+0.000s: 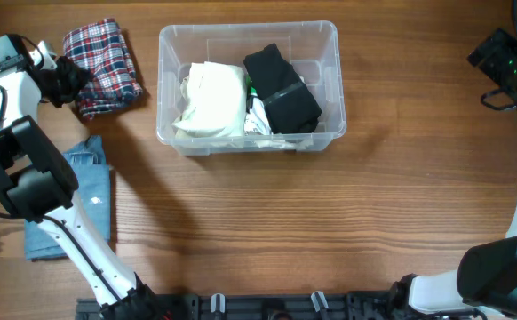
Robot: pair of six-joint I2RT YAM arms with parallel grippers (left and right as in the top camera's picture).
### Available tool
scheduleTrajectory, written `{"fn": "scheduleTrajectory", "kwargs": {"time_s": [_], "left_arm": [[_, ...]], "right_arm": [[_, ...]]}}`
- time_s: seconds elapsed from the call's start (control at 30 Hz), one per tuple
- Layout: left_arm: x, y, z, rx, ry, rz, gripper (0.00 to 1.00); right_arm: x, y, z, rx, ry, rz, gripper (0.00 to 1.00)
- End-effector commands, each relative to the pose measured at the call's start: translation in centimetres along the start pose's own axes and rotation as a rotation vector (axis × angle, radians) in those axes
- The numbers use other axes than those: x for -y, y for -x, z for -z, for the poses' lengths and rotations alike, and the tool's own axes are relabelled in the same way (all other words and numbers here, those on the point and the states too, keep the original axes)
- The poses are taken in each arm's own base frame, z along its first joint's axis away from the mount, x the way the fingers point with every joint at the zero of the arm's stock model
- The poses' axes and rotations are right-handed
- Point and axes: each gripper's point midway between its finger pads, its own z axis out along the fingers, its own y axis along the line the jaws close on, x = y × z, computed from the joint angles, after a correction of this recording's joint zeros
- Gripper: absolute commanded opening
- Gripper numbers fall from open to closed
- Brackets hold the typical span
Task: Pack container
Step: 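Grasp the folded plaid shirt's edge with the left gripper, then lift the plaid shirt with the left gripper over the bin's left side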
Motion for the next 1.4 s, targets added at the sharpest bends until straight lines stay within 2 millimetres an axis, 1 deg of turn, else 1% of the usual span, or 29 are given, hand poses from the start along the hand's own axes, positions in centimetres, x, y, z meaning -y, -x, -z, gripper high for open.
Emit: {"fn": "scheduleTrajectory", "kwargs": {"time_s": [0.0, 0.03, 0.1, 0.17, 0.2, 0.27, 0.3, 0.33, 0.37, 0.5, 0.53, 0.6, 0.67, 0.7, 0.73, 0.77, 0.8, 0.87, 0.93, 1.03, 1.13, 1.17, 1.2, 1.27, 1.37], "left_arm": [[-0.4, -1.4, -1.1, -0.047, 0.005, 0.012, 0.13], [-0.1, -1.4, -0.8, -0.051, -0.011, 0.014, 0.09], [1.4, -1.1, 0.2, -0.048, -0.074, 0.007, 0.04], [3.5, -0.4, 2.0, -0.028, -0.143, -0.016, 0.04], [5.2, 0.3, 3.7, -0.002, -0.18, -0.04, 0.04], [7.8, 1.2, 6.9, 0.045, -0.229, -0.082, 0.04], [9.8, 1.6, 9.2, 0.075, -0.274, -0.115, 0.04], [11.1, 1.8, 10.7, 0.094, -0.3, -0.137, 0.04], [12.7, 2.0, 13.0, 0.128, -0.327, -0.169, 0.04], [16.9, 2.2, 20.1, 0.237, -0.371, -0.22, 0.04], [18.4, 1.7, 22.4, 0.258, -0.403, -0.234, 0.04], [21.0, 0.1, 25.3, 0.265, -0.463, -0.279, 0.04], [23.0, -1.7, 27.1, 0.242, -0.498, -0.267, 0.04], [24.4, -3.4, 27.8, 0.208, -0.521, -0.262, 0.04], [25.0, -4.3, 27.9, 0.187, -0.527, -0.266, 0.04], [26.6, -6.9, 27.7, 0.123, -0.537, -0.275, 0.04], [27.4, -8.3, 27.4, 0.078, -0.541, -0.276, 0.04], [28.9, -11.8, 25.8, -0.04, -0.52, -0.226, 0.04], [29.6, -14.8, 24.1, -0.123, -0.457, -0.212, 0.04], [30.2, -18.3, 22.4, -0.182, -0.362, -0.248, 0.04], [30.3, -20.6, 21.1, -0.194, -0.265, -0.296, 0.04], [30.7, -21.5, 20.5, -0.196, -0.243, -0.32, 0.04], [30.8, -21.7, 20.3, -0.195, -0.23, -0.317, 0.04], [30.5, -21.5, 19.5, -0.171, -0.179, -0.292, 0.04], [30.3, -20.6, 18.1, -0.137, -0.144, -0.297, 0.05]], "right_arm": [[-0.2, -0.5, -0.5, -0.018, 0.004, -0.009, 1.0], [-0.2, -0.5, -0.5, -0.018, 0.005, -0.009, 1.0], [-0.2, -0.5, -0.5, -0.018, 0.005, -0.009, 1.0], [-0.2, -0.5, -0.5, -0.018, 0.004, -0.009, 1.0], [-0.2, -0.5, -0.5, -0.018, 0.005, -0.009, 1.0], [-0.2, -0.5, -0.5, -0.018, 0.005, -0.009, 1.0], [-0.2, -0.5, -0.5, -0.018, 0.005, -0.009, 1.0], [-0.2, -0.5, -0.5, -0.018, 0.005, -0.008, 1.0], [-0.2, -0.5, -0.5, -0.018, 0.005, -0.009, 0.99], [-0.2, -0.5, -0.5, -0.018, 0.005, -0.009, 1.0], [-0.2, -0.5, -0.5, -0.018, 0.005, -0.009, 1.0], [-0.2, -0.5, -0.5, -0.018, 0.004, -0.008, 1.0], [-0.2, -0.5, -0.5, -0.018, 0.004, -0.009, 1.0], [-0.2, -0.5, -0.5, -0.018, 0.005, -0.009, 1.0], [-0.2, -0.5, -0.5, -0.018, 0.004, -0.009, 1.0], [-0.2, -0.5, -0.5, -0.018, 0.004, -0.008, 1.0], [-0.2, -0.5, -0.5, -0.018, 0.004, -0.009, 1.0], [-0.2, -0.5, -0.5, -0.018, 0.004, -0.008, 1.0], [-0.2, -0.5, -0.5, -0.018, 0.004, -0.009, 1.0], [-0.2, -0.5, -0.5, -0.018, 0.004, -0.008, 1.0], [-0.2, -0.5, -0.5, -0.018, 0.004, -0.009, 1.0], [-0.2, -0.5, -0.5, -0.018, 0.004, -0.008, 1.0], [-0.2, -0.5, -0.5, -0.018, 0.004, -0.009, 1.0], [-0.2, -0.5, -0.5, -0.018, 0.004, -0.009, 1.0], [-0.2, -0.5, -0.5, -0.018, 0.004, -0.009, 1.0]]}}
